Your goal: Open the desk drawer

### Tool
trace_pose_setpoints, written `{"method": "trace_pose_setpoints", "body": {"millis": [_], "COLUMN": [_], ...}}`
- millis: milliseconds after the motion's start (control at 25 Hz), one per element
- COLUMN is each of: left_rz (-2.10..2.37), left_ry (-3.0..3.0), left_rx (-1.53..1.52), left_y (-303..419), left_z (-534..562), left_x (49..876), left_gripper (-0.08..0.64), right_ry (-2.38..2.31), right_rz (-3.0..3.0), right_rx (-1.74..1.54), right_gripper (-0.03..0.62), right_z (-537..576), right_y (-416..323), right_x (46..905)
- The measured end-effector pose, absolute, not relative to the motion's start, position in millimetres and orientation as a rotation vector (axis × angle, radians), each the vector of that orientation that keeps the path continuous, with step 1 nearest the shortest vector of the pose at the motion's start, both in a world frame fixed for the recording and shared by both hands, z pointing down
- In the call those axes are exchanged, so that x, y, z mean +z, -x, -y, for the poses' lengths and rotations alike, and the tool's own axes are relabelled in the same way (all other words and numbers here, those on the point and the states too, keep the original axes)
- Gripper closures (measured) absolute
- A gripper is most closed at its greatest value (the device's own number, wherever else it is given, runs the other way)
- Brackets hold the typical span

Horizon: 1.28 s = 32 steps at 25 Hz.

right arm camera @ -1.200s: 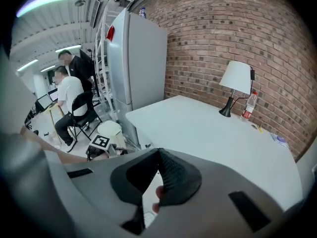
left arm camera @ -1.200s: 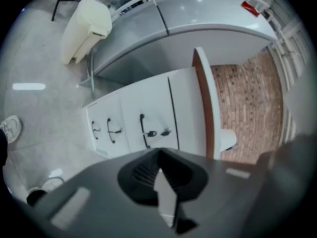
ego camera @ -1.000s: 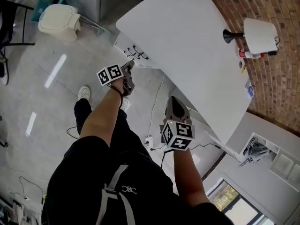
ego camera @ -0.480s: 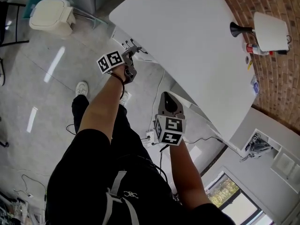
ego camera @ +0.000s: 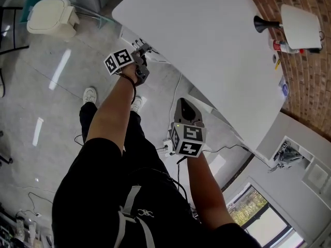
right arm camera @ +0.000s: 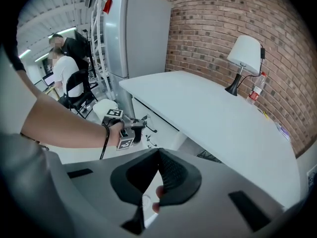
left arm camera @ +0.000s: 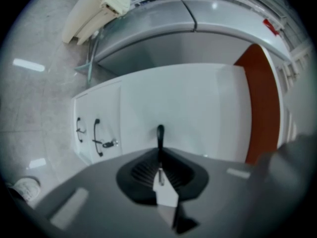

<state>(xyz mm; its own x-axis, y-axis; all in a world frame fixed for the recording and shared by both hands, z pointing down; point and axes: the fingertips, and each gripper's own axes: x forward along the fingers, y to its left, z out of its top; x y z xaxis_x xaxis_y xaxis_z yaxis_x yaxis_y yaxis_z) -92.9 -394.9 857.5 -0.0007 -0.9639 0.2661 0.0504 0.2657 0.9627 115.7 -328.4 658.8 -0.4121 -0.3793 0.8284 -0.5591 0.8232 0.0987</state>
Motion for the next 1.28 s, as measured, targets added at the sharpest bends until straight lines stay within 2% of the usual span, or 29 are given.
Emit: {"method": "trace_pose_setpoints", "body": {"millis": [1000, 1080, 1160, 1240, 1280], "left_rz": [1.292, 1.301, 1.326, 1.399, 1.443], "left_ry": [-0.895, -0.920, -0.941, -0.963, -0.979], "left_rx": [-0.897, -0.870, -0.833, -0.736, -0.671], "left_y": [69, 70, 69, 69, 70], "left_z": [299, 300, 296, 284, 277], "left_x": [862, 860, 857, 856, 854], "left_gripper": [0.537, 0.511, 0.445, 0.463, 0.523], "right_ry": [-0.671, -0.675, -0.677, -0.677, -0.676], "right_rz": [2.116, 2.120, 2.122, 2.124, 2.128], "right_rx": [0.362, 0.360, 0.360, 0.364, 0.367], "right_gripper": [0.600, 0.600, 0.600, 0.600, 0.600], "right_z": [314, 315, 314, 312, 310], "right_y": [-87, -86, -87, -87, -86], "right_x": [642, 640, 639, 637, 636]}}
